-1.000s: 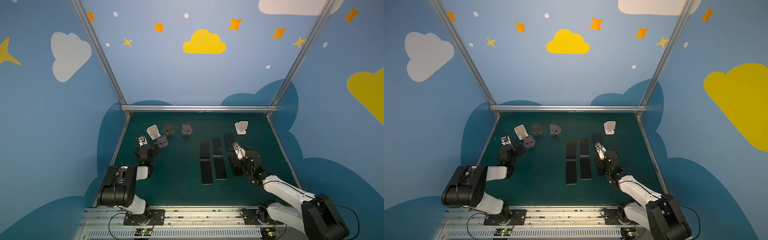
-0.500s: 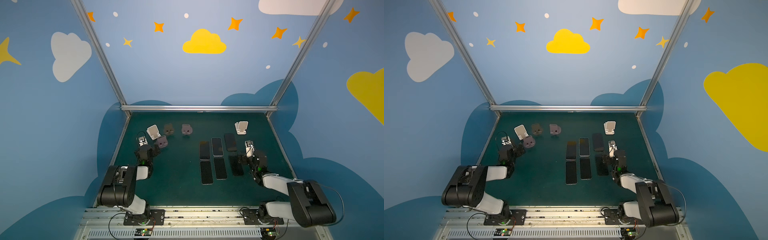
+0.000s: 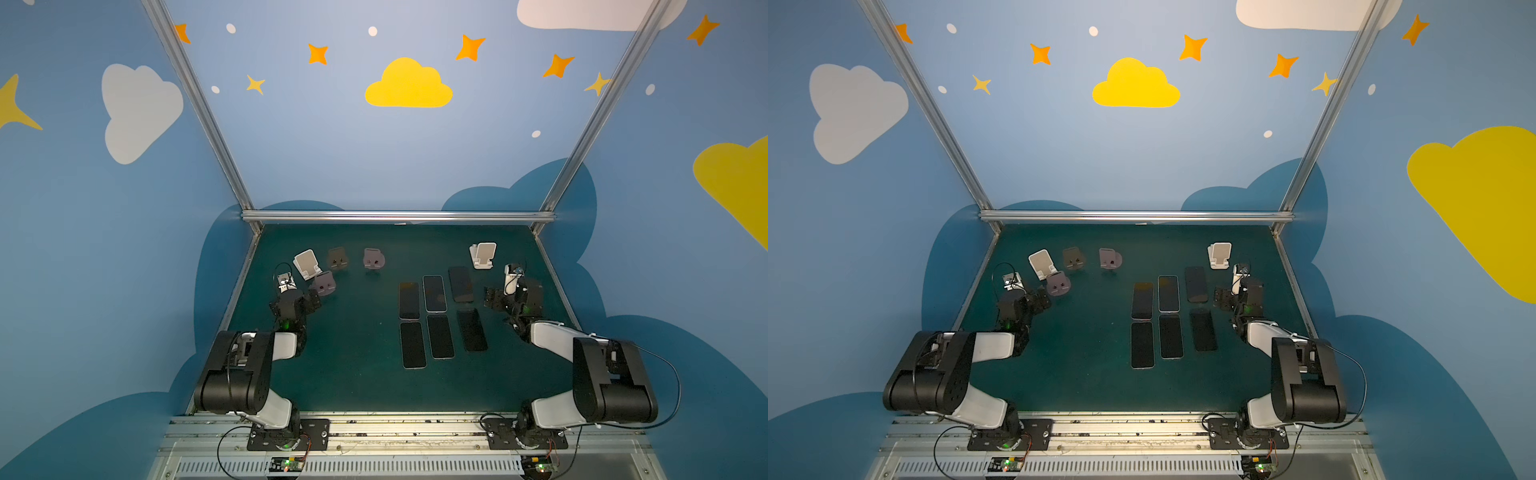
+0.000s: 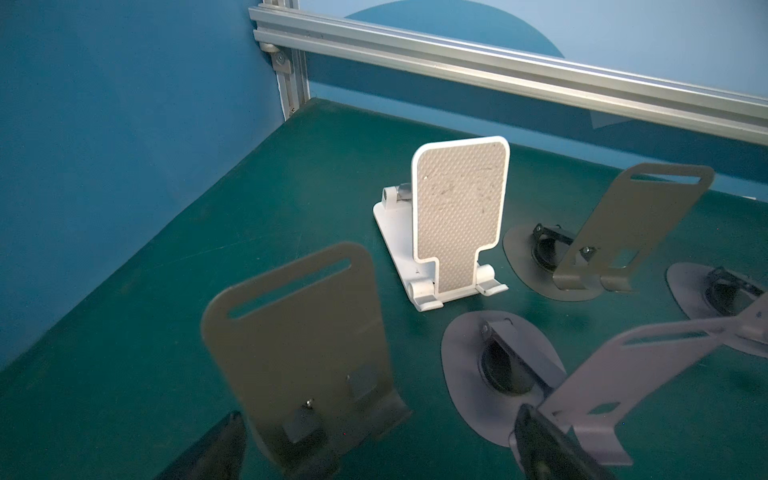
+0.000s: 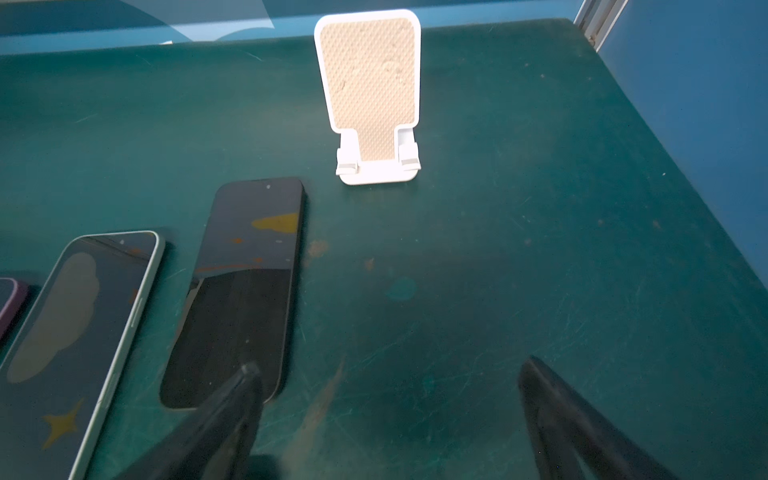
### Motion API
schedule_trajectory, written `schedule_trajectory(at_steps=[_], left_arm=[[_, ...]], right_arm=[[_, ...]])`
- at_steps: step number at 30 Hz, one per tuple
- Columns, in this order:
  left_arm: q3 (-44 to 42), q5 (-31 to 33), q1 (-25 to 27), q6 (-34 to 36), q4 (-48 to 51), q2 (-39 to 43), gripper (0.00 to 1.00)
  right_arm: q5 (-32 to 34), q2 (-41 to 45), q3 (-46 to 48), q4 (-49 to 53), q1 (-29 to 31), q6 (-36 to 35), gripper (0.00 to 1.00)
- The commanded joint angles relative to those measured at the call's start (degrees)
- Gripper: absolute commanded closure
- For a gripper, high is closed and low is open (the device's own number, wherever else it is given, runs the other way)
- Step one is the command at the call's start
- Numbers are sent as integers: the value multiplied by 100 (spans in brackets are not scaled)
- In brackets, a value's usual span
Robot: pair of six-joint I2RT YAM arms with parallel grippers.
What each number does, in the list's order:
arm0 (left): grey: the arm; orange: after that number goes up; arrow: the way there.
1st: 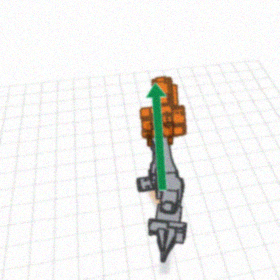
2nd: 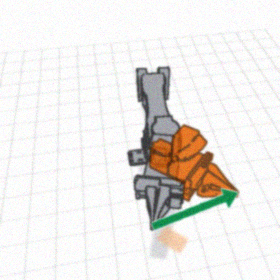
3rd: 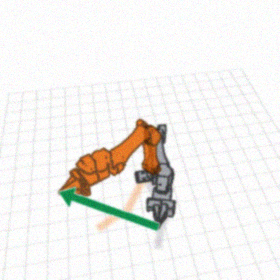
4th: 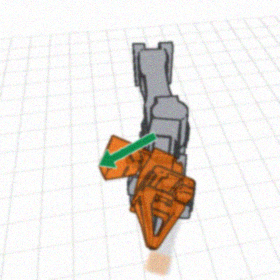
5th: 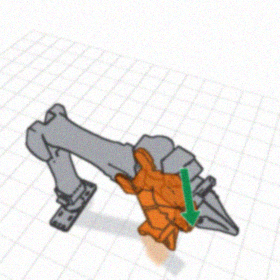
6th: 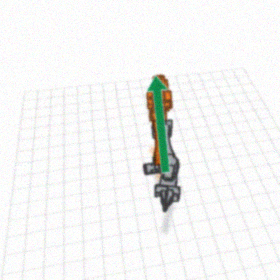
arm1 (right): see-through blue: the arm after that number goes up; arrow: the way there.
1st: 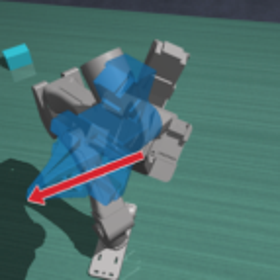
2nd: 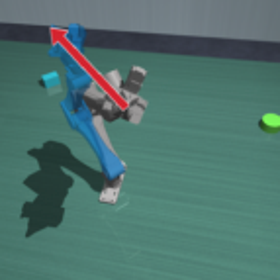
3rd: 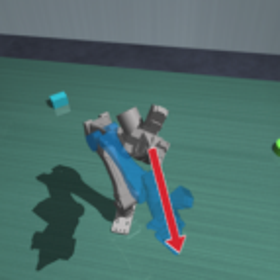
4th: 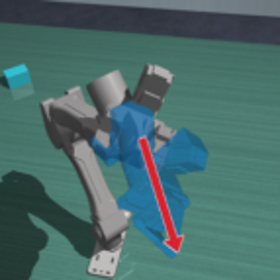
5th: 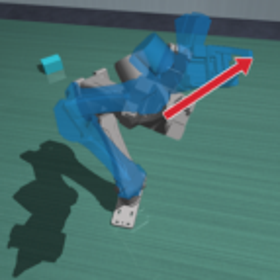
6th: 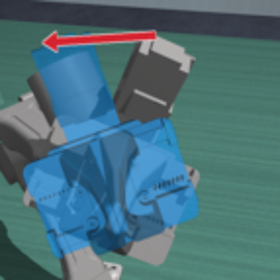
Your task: Remove the phone from the phone stand
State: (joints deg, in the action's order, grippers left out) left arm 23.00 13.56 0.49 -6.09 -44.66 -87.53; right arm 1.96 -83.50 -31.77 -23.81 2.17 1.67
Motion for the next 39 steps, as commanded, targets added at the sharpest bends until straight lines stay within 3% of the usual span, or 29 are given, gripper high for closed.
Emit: schedule_trajectory(at_steps=[1, 39], left_arm=[[12, 31, 29, 90, 28, 34, 0], [16, 94, 92, 143, 10, 34, 0]], right_arm=[[-56, 14, -15, 149, 35, 92, 4], [-29, 26, -10, 151, 46, 91, 4]])
